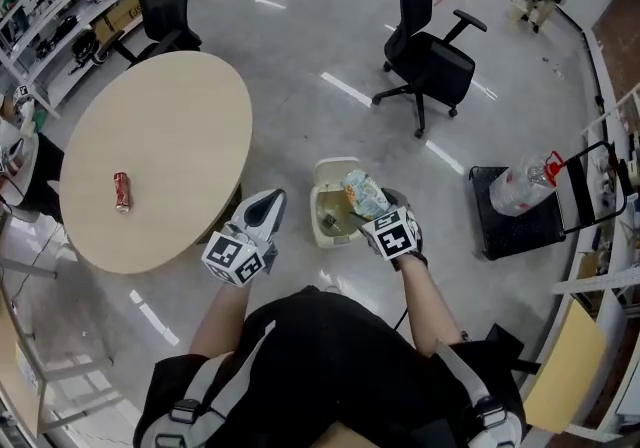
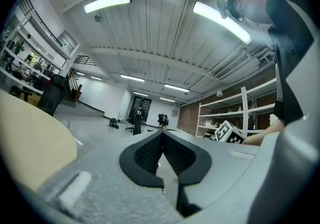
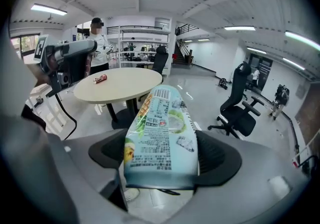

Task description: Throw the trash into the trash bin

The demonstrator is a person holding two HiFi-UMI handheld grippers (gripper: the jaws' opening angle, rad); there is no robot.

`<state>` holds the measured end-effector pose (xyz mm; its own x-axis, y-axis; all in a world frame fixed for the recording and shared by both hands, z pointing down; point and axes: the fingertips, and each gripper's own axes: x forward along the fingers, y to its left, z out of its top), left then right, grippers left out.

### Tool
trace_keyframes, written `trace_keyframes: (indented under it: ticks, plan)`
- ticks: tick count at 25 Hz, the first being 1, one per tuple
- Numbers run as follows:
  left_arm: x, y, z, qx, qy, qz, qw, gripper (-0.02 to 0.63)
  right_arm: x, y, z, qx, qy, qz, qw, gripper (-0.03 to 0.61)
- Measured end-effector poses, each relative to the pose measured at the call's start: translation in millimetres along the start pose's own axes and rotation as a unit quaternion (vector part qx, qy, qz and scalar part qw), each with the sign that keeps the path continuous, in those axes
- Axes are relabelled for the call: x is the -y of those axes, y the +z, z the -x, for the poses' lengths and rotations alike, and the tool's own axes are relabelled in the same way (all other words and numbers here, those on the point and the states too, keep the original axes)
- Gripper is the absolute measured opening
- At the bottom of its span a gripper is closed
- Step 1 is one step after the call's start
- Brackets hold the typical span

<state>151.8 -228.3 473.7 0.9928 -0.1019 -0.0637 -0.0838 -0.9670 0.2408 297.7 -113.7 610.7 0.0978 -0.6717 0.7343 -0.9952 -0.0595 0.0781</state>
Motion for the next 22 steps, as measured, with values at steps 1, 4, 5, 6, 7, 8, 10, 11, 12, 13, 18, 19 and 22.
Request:
trace_keyframes:
  ticks: [1, 4, 5, 6, 7, 8, 10, 11, 12, 13, 18, 19, 22]
  plan:
    - [5.2, -3.3, -8.2, -0.003, -0.006, 0.001, 1.0, 0.0, 9.1, -7.2, 4.2, 0.0, -0.005, -0.01, 1.0, 0.416]
    - [20.3, -8.6, -32.5, -0.007, -0.019, -0.002, 0.9998, 0.0, 37.2, -24.7, 17.1, 0.002, -0.02, -0.03, 0.999, 0.416]
    - [24.5, -9.8, -40.0, -0.007, -0.021, -0.002, 0.9998, 0.0, 45.7, -29.9, 20.8, 0.003, -0.025, -0.034, 0.999, 0.416]
    - [28.4, -11.6, -46.8, -0.007, -0.022, -0.001, 0.9997, 0.0, 53.3, -34.9, 24.1, 0.002, -0.028, -0.038, 0.999, 0.416]
    - [32.4, -14.0, -52.9, -0.007, -0.023, 0.0, 0.9997, 0.0, 59.7, -39.2, 27.1, 0.002, -0.031, -0.04, 0.999, 0.416]
    - [36.5, -16.9, -58.2, -0.008, -0.024, 0.002, 0.9997, 0.0, 65.4, -43.0, 30.0, 0.001, -0.032, -0.041, 0.999, 0.416]
    - [44.1, -24.6, -66.9, -0.013, -0.026, 0.006, 0.9996, 0.0, 74.2, -50.9, 32.9, -0.005, -0.031, -0.046, 0.998, 0.416]
    - [47.1, -29.0, -70.1, -0.018, -0.027, 0.009, 0.9994, 0.0, 77.8, -54.3, 32.7, -0.007, -0.031, -0.046, 0.998, 0.416]
    - [49.5, -33.6, -72.2, -0.024, -0.028, 0.012, 0.9992, 0.0, 80.8, -57.2, 31.8, -0.009, -0.031, -0.046, 0.998, 0.416]
    - [51.1, -38.0, -73.2, -0.03, -0.03, 0.015, 0.999, 0.0, 82.0, -60.1, 30.2, -0.011, -0.031, -0.048, 0.998, 0.416]
    - [32.1, -48.1, -75.0, -0.044, -0.023, 0.022, 0.9985, 0.0, 68.6, -60.4, 10.5, -0.027, -0.012, -0.065, 0.997, 0.416]
    - [25.2, -47.7, -76.7, -0.043, -0.017, 0.021, 0.9987, 0.0, 65.2, -58.3, 5.7, -0.029, -0.006, -0.066, 0.997, 0.416]
    - [8.0, -49.6, -85.5, -0.048, -0.01, 0.017, 0.9986, 0.0, 61.2, -53.8, -7.4, -0.035, 0.005, -0.068, 0.997, 0.416]
